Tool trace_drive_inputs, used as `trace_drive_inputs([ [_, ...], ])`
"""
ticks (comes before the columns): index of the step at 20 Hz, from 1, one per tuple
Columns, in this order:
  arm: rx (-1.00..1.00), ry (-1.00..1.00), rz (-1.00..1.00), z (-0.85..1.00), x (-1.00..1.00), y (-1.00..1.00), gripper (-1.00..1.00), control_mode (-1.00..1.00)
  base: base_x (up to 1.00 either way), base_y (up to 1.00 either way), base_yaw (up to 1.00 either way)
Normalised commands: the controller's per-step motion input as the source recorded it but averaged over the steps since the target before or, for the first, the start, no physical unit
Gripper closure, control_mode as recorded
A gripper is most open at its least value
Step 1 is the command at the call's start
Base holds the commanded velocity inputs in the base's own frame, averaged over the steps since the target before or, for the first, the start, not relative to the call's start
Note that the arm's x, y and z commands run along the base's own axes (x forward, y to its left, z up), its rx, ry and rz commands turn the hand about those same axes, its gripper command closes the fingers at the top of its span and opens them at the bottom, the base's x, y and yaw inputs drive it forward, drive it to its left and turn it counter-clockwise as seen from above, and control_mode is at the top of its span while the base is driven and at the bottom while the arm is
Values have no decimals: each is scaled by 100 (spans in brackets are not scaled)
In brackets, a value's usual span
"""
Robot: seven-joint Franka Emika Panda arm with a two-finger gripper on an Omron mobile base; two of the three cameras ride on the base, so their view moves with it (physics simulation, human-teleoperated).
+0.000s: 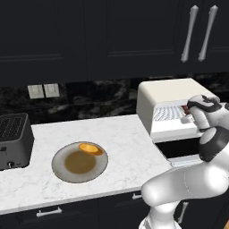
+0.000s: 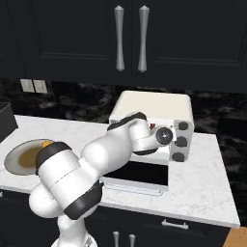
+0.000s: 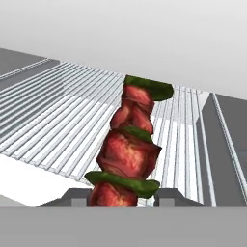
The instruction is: Pick up the kebab skewer and baguette bread, and place them inside the toaster oven. Close the toaster oven door and start by setting the timer.
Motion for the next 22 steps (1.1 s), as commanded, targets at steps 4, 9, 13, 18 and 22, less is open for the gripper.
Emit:
trace_drive_inputs([
  [4, 0, 9, 0, 1, 39, 15, 100, -100, 0, 0, 0],
  [9, 0, 20, 0, 0, 41, 8, 100, -100, 0, 0, 0],
  [13, 0, -1, 0, 0, 19, 0, 100, -100, 0, 0, 0],
  [18, 1, -3, 0, 0, 19, 0, 100, -100, 0, 0, 0],
  [22, 0, 0, 0, 0, 44, 14, 100, -100, 0, 0, 0],
])
